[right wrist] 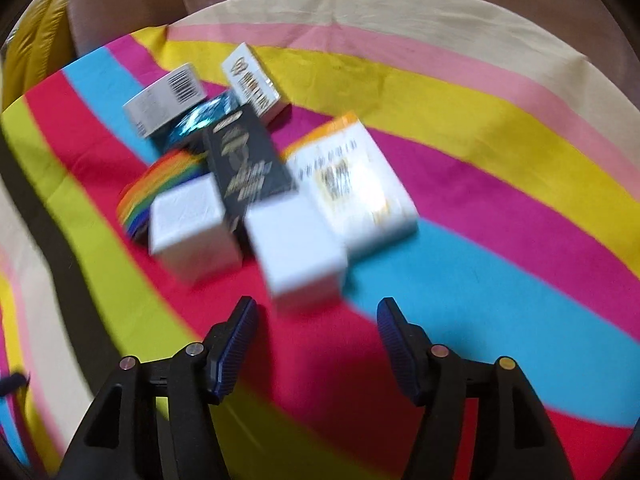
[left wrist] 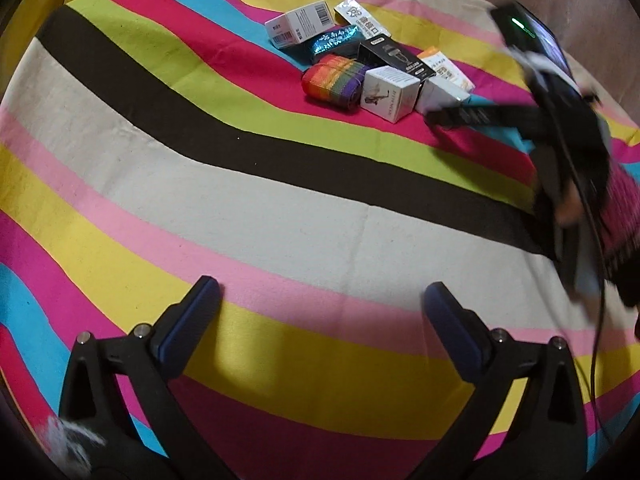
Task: Organize objects
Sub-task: 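Return to the table and grasp the white cube box with the right tool, then grasp the white text-printed box with the left tool while the right tool holds the cube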
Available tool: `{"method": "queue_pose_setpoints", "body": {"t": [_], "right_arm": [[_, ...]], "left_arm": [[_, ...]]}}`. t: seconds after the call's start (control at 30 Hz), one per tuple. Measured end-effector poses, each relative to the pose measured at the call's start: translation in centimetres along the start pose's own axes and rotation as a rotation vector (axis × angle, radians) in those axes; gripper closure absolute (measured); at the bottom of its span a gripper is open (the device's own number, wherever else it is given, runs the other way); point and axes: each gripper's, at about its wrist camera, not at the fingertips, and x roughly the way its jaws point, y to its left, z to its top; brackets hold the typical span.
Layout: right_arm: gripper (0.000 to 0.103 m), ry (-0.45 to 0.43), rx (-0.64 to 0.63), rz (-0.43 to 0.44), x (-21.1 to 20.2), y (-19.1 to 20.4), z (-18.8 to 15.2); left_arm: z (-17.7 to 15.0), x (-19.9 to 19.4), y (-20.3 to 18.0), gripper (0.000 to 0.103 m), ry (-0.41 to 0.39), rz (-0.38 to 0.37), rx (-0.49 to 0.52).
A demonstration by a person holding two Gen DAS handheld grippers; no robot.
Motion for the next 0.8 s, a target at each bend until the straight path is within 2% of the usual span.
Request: {"method": "queue_pose_setpoints", "body": {"t": [0.07,0.13,0.17,0.2,0.3,0.4,0.53,0.67,0.8], "right_arm": [[0.036,0.000,0.003,0.001,0.9,0.3,1.1],[0.041,-0.003,-0.025,0.016,1.3,1.0,1.6],[0.062,-0.010,-0.037,0.028,1.1,1.2,1.6],[0.067,-0.015,-0.050,0.027,0.7,1.5,1.2],[0.067,-0.017,-0.075,0.058,-1.3,1.7,-1.3],[0.067,-0.012,-0.083,0.048,-3.9,1.0,-4.7],[0.067,-0.017,-0.027,0.015,-6.4,-1.5,-8.2],[0.067,-0.013,-0.001,-0.003,-6.4,-2.5,-8.6],[0.067,-0.011,-0.003,-0.008,-6.0,-2.5,-8.3]], "left_arm": [[0.0,0.0,-0.1,0.001,0.002,0.003,0.000],[-0.1,-0.1,-0.1,0.001,0.001,0.004,-0.001],[-0.1,-0.1,-0.1,0.001,0.001,0.004,-0.001],[-0.2,-0.2,-0.1,0.001,0.002,0.005,-0.001],[-0.1,-0.3,-0.1,0.001,0.004,0.009,0.003],[0.0,-0.2,-0.3,0.001,0.009,0.017,0.010],[0.0,-0.2,-0.7,0.000,0.019,0.045,0.024],[0.7,0.3,-1.0,0.000,0.038,0.075,0.004],[3.9,3.1,-3.2,0.000,0.052,0.093,-0.017]]}}
